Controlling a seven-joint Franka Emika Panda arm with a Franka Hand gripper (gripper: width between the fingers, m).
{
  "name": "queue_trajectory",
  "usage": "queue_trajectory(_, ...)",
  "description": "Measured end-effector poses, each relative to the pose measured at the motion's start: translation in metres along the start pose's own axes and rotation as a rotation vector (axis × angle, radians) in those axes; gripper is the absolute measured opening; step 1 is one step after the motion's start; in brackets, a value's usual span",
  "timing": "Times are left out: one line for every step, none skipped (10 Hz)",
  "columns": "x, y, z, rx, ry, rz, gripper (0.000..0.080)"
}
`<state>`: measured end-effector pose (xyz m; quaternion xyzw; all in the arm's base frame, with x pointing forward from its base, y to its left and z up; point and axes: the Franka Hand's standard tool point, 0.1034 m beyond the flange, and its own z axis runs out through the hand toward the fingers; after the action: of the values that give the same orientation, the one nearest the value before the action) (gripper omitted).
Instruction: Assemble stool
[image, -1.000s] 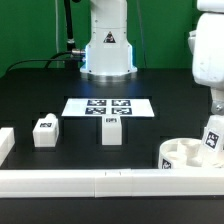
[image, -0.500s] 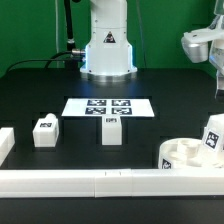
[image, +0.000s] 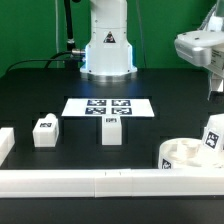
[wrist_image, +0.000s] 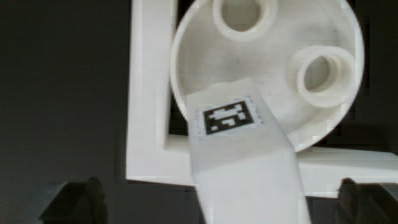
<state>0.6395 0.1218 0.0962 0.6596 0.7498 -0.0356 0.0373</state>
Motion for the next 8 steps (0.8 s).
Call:
queue_trajectory(0.001,0.000,0.005,-0.005,0.003,-0.009,0.0649)
queue_trajectory(0.001,-0.002,0.009,-0.007,0.005,-0.010,0.0649)
queue_trajectory(0.001,-0.004,0.012,-0.002,0.005,-0.011,0.0649)
queue_trajectory(0.001,-0.006,0.015,0.002,0.005,-0.011,0.0649)
queue_trajectory(0.000,-0.006,0.017,0.006,0.004,-0.010,0.0649)
queue_trajectory(-0.001,-0.007,0.019,0.008,0.004,-0.008,0.0524)
queue_trajectory(-0.001,-0.007,0.019,0.009,0.004,-0.005,0.0524)
queue_trajectory(-0.002,-0.007,0.019,0.009,0.004,-0.004,0.0372)
